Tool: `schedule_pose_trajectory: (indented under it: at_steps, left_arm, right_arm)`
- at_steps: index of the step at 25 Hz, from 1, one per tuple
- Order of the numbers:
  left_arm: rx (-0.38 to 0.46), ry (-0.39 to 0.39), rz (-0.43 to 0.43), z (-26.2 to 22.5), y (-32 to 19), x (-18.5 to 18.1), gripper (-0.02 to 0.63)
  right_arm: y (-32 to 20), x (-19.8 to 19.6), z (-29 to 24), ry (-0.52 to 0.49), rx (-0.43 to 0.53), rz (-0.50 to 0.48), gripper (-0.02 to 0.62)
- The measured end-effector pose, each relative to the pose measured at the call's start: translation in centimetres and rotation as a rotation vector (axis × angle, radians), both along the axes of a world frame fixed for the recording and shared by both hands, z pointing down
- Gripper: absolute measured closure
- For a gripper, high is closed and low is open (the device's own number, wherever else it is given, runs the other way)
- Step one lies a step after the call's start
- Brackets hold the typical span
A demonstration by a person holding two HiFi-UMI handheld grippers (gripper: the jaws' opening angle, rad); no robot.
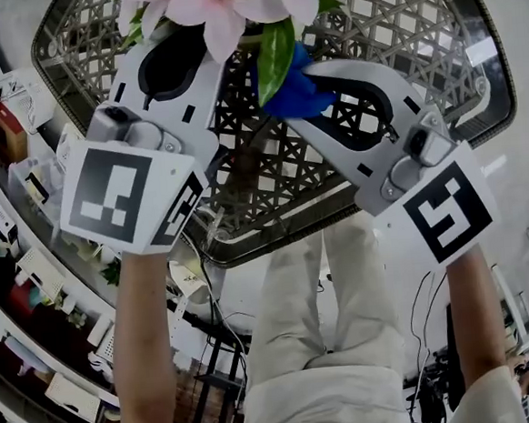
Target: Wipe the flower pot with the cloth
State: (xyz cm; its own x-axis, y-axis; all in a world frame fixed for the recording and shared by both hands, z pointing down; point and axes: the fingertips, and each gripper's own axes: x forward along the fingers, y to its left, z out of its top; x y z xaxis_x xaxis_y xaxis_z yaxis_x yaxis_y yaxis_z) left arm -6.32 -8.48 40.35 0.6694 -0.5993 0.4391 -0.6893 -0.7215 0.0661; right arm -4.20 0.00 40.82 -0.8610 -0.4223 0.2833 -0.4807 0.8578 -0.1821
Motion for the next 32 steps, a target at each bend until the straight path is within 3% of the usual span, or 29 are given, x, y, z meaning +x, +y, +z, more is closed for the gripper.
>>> schedule_pose_trajectory:
  at_steps: [5, 10, 14, 18, 25, 28, 32]
  left_arm:
    - [0.042, -0.034, 0.062, -0.7, 0.6, 0.1, 0.577]
    - [0.037, -0.05, 0.081, -1.9, 0.3, 0.4, 0.569]
    - [0.01, -0.144, 0.124, -1.0, 1.2, -2.6, 0.415]
    - [0.015, -0.183, 0.153, 0.4, 0.7, -5.5, 0.397]
    - [0.023, -0.082, 0.102, 0.8, -2.5, -6.6, 0.425]
    - [-0.052, 0.02, 0.172, 0.9, -2.6, -6.1, 0.445]
    - [-0.12, 0.05, 0.262, 1.4, -3.2, -5.6, 0.339]
  right_arm:
    - [0.7, -0.1, -0.6, 0.034, 0.007, -0.033, 0.489]
    - [-0.7, 2.6, -0.7, 0.037, 0.003, -0.007, 0.489]
    - [-0.7, 2.0, -1.0, 0.044, 0.021, 0.01, 0.489]
    - [-0.3, 1.4, -0.9, 0.072, 0.024, 0.039, 0.489]
    - [0.2, 1.3, -0.1, 0.094, 0.007, 0.081, 0.489]
    - [0.3, 1.1, 0.1, 0.089, -0.002, 0.078, 0.489]
    - [0.0, 1.1, 0.4, 0.087, -0.002, 0.074, 0.489]
